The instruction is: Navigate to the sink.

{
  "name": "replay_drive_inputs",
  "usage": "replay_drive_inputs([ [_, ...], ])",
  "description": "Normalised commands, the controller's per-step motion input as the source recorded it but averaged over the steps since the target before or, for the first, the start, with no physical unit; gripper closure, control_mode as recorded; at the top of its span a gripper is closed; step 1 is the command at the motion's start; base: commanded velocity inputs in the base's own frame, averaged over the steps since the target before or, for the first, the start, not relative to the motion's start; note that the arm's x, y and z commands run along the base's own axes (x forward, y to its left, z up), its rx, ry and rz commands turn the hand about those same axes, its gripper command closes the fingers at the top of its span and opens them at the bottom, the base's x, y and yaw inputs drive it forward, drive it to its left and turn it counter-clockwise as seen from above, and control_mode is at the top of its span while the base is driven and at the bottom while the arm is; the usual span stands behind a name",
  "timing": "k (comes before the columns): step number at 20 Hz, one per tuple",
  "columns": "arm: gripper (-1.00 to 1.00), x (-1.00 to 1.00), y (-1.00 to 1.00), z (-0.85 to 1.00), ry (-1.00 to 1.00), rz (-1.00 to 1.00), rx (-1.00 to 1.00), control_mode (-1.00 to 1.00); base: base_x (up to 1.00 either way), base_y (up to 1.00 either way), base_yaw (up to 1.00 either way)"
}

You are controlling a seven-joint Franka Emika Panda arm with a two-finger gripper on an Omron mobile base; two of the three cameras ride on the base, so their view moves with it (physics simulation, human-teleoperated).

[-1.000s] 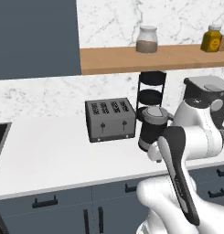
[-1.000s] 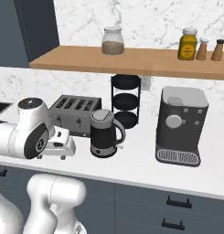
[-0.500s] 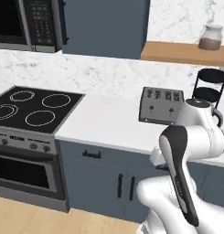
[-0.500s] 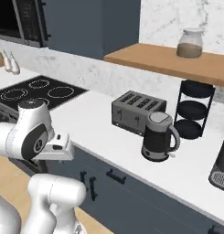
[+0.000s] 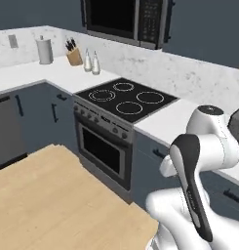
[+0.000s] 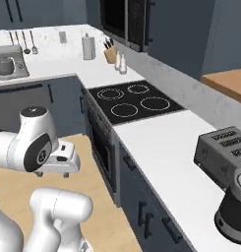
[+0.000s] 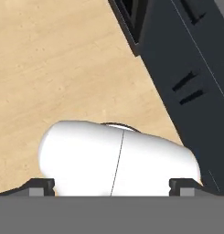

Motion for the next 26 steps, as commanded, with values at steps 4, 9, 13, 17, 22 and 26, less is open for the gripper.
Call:
replay_drive_inputs([
  [4, -1.00, 0.00, 0.00, 0.00, 0.00, 0.00, 0.00, 1.00, 0.23, 0.25, 0.80],
  [9, -1.00, 0.00, 0.00, 0.00, 0.00, 0.00, 0.00, 1.00, 0.39, 0.26, 0.68],
  [13, -1.00, 0.00, 0.00, 0.00, 0.00, 0.00, 0.00, 1.00, 0.72, 0.42, 0.52],
  [17, -1.00, 0.00, 0.00, 0.00, 0.00, 0.00, 0.00, 1.00, 0.98, 0.59, 0.34],
  [22, -1.00, 0.00, 0.00, 0.00, 0.00, 0.00, 0.00, 1.00, 1.00, 0.68, 0.12],
  [26, -1.00, 0.00, 0.00, 0.00, 0.00, 0.00, 0.00, 1.00, 1.00, 0.84, 0.01],
])
